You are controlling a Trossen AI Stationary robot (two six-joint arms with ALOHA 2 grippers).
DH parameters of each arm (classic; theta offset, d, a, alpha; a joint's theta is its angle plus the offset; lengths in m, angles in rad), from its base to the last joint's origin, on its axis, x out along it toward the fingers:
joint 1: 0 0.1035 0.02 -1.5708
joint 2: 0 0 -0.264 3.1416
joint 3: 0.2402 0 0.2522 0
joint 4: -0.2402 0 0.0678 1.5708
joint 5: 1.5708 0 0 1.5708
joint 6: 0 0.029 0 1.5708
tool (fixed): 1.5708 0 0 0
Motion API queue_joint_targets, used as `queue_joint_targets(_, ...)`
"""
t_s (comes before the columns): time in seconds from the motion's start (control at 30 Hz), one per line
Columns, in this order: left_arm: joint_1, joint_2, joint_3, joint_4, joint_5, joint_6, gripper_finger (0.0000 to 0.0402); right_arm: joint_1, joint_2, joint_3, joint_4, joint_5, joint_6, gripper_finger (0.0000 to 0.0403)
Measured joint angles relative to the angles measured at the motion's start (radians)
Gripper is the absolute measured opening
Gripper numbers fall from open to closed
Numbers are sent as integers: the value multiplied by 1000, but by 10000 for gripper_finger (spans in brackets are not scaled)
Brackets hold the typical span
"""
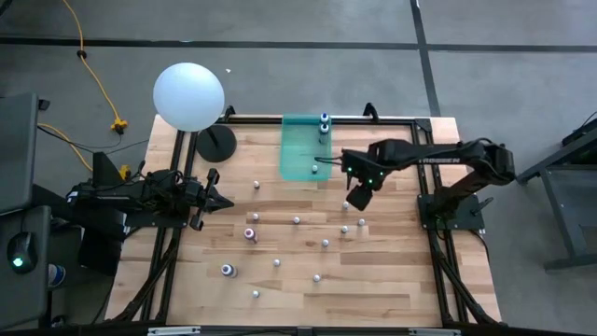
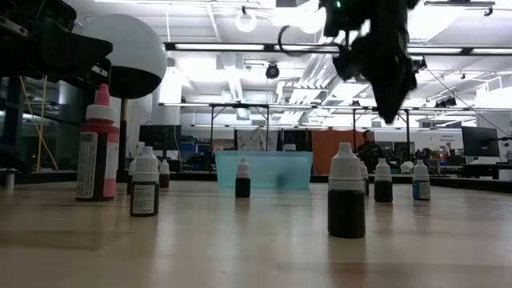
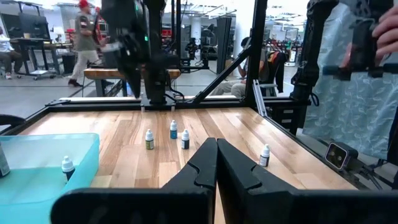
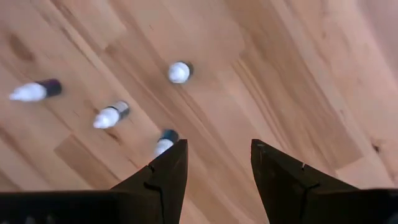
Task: Pick & Place food coloring
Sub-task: Put the green food coloring bottle into the light blue bin
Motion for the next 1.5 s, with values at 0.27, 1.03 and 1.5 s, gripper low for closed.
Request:
queue_joint_targets(0.27, 0, 0, 0, 0, 0, 0, 1, 55, 0, -123, 255, 3, -200, 165)
queue_joint_targets(1.03, 0, 0, 0, 0, 0, 0, 1, 113, 24, -297, 569, 99, -443, 165)
queue_joint_targets(1.5, 0, 0, 0, 0, 0, 0, 1, 111, 72, -297, 596, 77, -439, 150)
